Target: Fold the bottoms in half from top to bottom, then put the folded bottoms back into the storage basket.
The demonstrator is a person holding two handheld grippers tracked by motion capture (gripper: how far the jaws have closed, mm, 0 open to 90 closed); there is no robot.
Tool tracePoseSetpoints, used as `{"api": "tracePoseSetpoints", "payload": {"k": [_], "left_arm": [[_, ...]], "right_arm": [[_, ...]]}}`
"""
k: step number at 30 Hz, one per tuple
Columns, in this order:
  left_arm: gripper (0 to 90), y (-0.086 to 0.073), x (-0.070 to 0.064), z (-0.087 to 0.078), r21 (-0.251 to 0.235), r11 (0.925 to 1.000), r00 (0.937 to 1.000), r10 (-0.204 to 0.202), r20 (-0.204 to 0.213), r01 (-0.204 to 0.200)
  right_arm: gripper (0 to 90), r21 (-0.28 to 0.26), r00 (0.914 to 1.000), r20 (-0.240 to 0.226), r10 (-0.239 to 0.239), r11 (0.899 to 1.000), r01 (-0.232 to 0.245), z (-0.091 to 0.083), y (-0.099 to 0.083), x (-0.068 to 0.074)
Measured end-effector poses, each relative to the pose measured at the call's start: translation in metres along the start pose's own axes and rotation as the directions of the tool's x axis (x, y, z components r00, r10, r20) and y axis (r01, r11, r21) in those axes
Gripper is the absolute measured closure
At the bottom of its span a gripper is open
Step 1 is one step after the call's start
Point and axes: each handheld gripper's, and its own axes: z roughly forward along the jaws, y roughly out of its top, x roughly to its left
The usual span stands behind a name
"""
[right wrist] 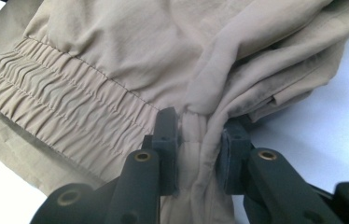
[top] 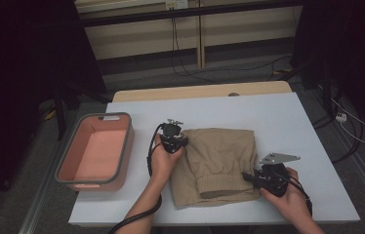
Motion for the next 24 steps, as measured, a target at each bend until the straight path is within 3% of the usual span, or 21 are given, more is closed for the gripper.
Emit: {"api": "tracePoseSetpoints", "payload": {"k": [2,4,19,24], "left_arm": [[85.4,0.005,0.001,-0.007,-0.009,0.9997,0.9997,-0.021,0.013,0.021],[85.7,0.012,0.001,-0.014,0.001,0.9999,0.9998,-0.011,0.016,0.011],[86.5,0.05,0.009,-0.055,0.086,0.9949,0.9981,-0.051,-0.036,0.054],[86.5,0.057,0.013,-0.065,0.107,0.9922,0.9971,-0.059,-0.048,0.064]], "right_arm": [[73.4,-0.003,1.0,-0.001,0.004,1.0,-0.004,-0.002,0.001,0.001],[73.6,-0.005,1.0,-0.001,-0.004,1.0,0.004,-0.003,0.003,0.003],[74.3,-0.103,0.9982,-0.04,-0.044,0.994,0.04,-0.011,0.026,0.031],[74.4,-0.114,0.9973,-0.055,-0.049,0.993,0.042,-0.008,0.032,0.036]]}}
